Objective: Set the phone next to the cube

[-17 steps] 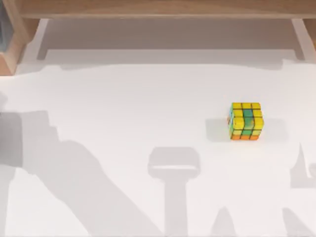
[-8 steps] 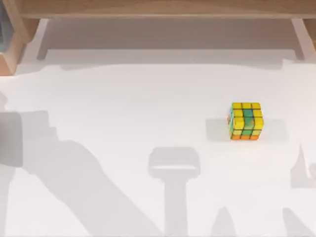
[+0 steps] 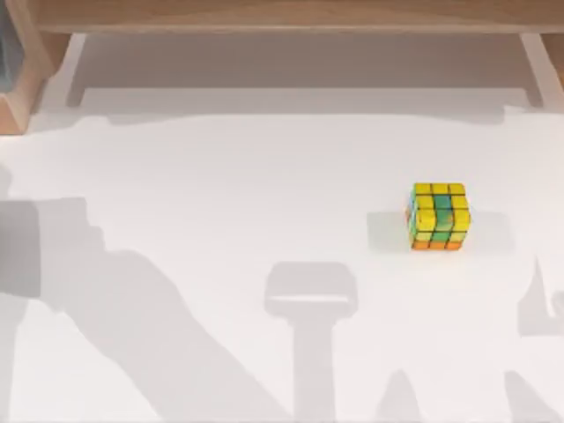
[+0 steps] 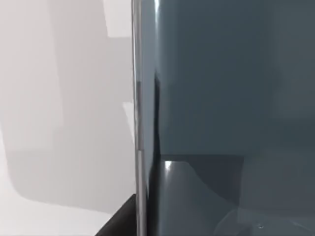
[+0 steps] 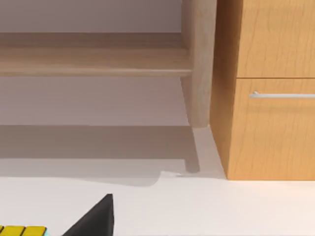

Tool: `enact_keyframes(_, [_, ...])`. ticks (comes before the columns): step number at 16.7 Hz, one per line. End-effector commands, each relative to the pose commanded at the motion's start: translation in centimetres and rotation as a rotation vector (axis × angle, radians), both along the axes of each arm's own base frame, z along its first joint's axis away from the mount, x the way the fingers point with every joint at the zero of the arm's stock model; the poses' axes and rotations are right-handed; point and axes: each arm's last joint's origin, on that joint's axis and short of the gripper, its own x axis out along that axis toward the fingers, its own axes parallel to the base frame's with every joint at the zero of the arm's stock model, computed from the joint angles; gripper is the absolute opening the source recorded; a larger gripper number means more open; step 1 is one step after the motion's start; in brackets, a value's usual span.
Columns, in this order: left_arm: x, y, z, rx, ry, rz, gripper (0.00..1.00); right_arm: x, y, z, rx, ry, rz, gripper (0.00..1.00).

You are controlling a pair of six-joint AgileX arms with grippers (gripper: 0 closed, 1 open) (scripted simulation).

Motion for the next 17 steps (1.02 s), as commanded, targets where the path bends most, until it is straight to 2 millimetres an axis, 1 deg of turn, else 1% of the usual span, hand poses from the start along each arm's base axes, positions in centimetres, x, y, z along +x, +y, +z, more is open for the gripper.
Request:
enact_keyframes(6, [0.0,0.0,1.8,0.0,0.002,0.0,0.0,0.0,0.0,0.0,0.0,0.0,0.0,1.0])
enact_keyframes(10, [0.0,0.0,1.7,-0.001,0.006,-0.001,0.0,0.0,0.0,0.0,0.0,0.0,0.0,1.0])
enact_keyframes(12, [0.4,-0.3,2.9,0.008,-0.026,0.002,0.0,0.0,0.0,0.0,0.0,0.0,0.0,1.0])
enact_keyframes(14, [1.2,-1.0,4.4,0.016,-0.061,0.006,0.0,0.0,0.0,0.0,0.0,0.0,0.0,1.0])
enact_keyframes(17, [2.9,-3.2,6.3,0.014,-0.092,0.008,0.0,0.0,0.0,0.0,0.0,0.0,0.0,1.0])
